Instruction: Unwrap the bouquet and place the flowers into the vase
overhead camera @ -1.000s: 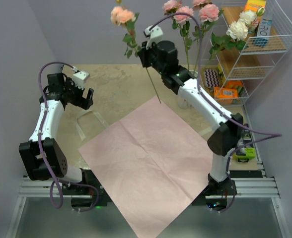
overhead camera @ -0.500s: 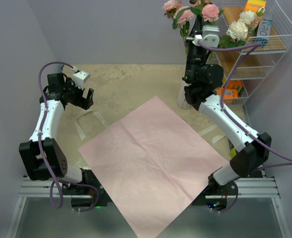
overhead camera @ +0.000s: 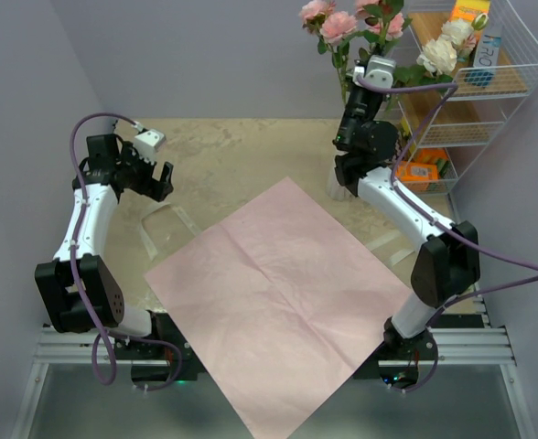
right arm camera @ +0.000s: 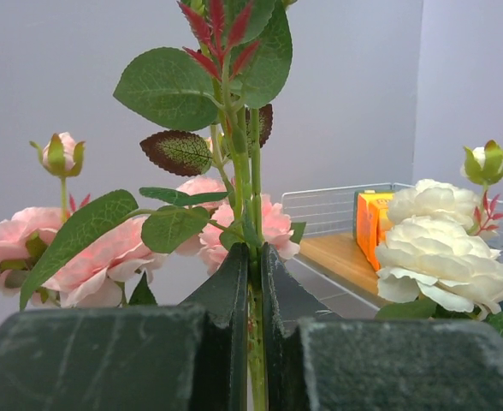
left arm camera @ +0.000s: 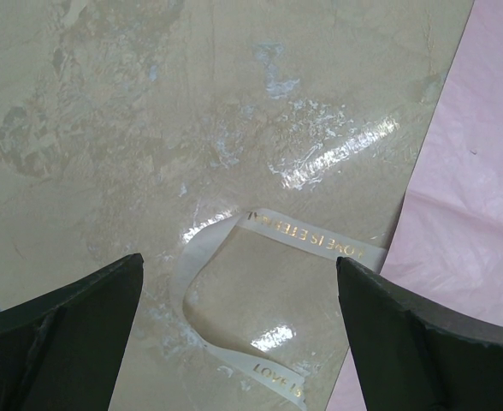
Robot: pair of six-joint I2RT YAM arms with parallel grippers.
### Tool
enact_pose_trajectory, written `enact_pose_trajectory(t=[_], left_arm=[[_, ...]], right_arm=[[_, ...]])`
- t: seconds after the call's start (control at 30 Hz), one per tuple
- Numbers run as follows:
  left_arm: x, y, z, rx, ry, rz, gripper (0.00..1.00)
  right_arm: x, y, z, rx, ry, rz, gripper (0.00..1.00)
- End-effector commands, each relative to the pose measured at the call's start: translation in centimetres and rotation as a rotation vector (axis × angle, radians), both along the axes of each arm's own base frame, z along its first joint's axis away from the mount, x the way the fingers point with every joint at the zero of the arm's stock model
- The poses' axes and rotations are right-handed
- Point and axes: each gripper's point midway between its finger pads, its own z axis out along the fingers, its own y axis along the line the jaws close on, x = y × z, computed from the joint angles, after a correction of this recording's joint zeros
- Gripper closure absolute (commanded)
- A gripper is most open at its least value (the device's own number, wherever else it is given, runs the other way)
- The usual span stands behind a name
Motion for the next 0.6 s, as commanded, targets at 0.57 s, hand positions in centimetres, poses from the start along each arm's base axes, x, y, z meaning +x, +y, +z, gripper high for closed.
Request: enact_pose_trajectory(t=[0.57], left_arm=[[1.1,-0.2,2.5,-0.015,-0.065,-0.032,0.01]], right_arm=[[2.0,-0.8,-1.4,0.090,-0.014,-0.031,1.00]])
